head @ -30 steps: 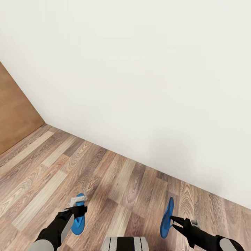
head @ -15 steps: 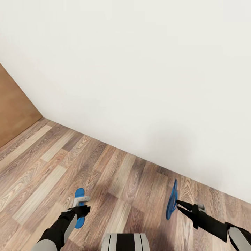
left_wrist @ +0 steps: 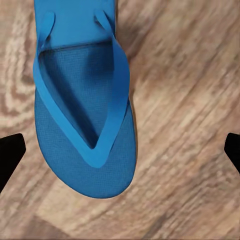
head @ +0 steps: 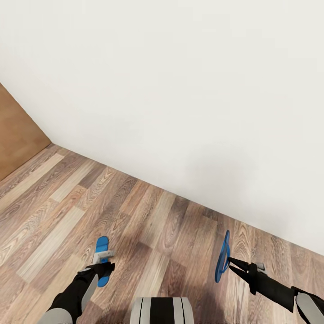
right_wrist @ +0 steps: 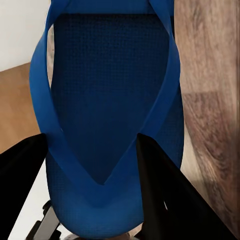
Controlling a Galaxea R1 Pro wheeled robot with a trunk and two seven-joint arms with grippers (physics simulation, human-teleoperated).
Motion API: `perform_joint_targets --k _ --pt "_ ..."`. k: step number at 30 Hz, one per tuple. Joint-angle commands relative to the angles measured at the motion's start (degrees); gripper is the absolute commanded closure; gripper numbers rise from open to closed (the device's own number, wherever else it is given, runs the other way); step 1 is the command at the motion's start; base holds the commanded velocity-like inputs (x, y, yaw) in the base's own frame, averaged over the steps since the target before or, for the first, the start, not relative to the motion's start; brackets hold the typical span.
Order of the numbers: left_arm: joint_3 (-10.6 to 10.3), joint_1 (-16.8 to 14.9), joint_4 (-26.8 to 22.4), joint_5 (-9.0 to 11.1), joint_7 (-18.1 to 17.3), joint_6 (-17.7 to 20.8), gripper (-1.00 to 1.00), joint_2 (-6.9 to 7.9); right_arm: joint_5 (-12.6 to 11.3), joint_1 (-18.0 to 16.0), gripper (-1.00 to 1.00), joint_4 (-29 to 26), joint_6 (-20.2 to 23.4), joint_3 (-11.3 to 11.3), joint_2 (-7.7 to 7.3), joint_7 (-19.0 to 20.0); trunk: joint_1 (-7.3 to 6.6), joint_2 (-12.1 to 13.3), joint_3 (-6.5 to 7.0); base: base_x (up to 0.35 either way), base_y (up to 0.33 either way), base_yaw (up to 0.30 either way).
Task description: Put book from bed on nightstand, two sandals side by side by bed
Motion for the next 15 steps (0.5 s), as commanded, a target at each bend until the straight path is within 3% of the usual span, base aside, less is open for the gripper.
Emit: perform_joint_targets --k 1,4,15 --pt "0.1 0.0 -0.3 0.1 0.2 0.3 -1.00 0.01 0.0 0.0 1.00 0.0 0.3 -0.1 0.01 0.2 0.01 0.0 -0.26 0.000 0.000 0.000" --pt "0.1 0.0 -0.7 0.1 1.0 0.3 -1.00 0.35 0.0 0.0 1.00 0.0 0.3 -0.1 0.01 0.2 0.09 -0.1 -0.93 0.000 0.000 0.000" --pt "0.1 0.0 -0.8 0.3 1.8 0.3 -1.00 1.02 0.0 0.0 1.00 0.1 0.3 -0.1 0.00 0.2 0.09 -0.1 -0.93 0.000 0.000 0.000"
